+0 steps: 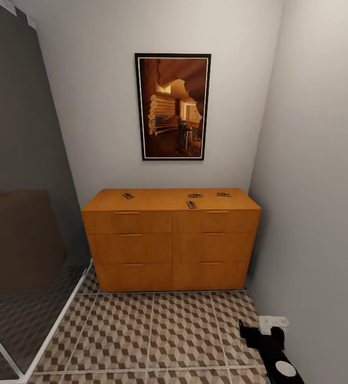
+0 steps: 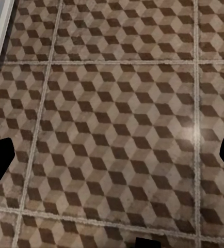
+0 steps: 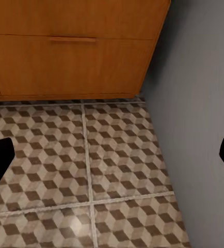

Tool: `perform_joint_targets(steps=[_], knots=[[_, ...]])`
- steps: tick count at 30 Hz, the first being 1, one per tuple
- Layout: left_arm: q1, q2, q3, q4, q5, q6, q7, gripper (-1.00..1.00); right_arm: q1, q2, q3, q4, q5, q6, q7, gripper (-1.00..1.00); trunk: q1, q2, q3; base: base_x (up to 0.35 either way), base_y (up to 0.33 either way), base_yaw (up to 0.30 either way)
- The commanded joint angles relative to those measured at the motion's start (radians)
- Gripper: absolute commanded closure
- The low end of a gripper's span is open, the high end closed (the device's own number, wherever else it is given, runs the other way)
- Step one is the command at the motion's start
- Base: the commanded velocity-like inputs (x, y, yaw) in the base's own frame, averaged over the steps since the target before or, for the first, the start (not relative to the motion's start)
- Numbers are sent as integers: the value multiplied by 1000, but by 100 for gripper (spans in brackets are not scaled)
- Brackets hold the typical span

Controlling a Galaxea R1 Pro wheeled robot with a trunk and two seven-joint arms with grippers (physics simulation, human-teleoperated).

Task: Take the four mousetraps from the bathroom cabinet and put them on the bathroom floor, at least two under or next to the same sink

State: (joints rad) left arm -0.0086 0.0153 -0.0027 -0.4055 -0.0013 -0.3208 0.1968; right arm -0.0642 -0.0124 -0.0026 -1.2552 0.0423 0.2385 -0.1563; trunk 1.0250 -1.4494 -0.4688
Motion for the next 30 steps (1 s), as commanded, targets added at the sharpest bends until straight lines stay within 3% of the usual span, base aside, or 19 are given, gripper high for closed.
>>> perform_joint_targets(steps=[1,6,13,16,27,30], knots=[[-1,0,0,0,0,-3,3,-100,-14,-2,0,-43,4,58,-4,-100,0,-1,-1,0,0,0],[-1,0,0,0,0,-3,3,-100,-84,-17,0,-130,4,195,-4,-100,0,-1,-1,0,0,0],[-1,0,0,0,0,-3,3,-100,-289,-70,0,-165,3,404,-2,-100,0,-1,-1,0,0,0],[-1,0,0,0,0,-4,3,-100,-373,-81,0,-165,1,469,-1,-100,0,-1,-1,0,0,0],[-1,-5,-2,12,-1,-3,3,-100,-523,-87,0,-146,-1,524,10,-100,0,-1,-1,0,0,0],[-1,-8,-2,16,-1,-3,3,-100,-565,-89,1,-132,-1,540,46,-100,0,-1,-1,0,0,0]])
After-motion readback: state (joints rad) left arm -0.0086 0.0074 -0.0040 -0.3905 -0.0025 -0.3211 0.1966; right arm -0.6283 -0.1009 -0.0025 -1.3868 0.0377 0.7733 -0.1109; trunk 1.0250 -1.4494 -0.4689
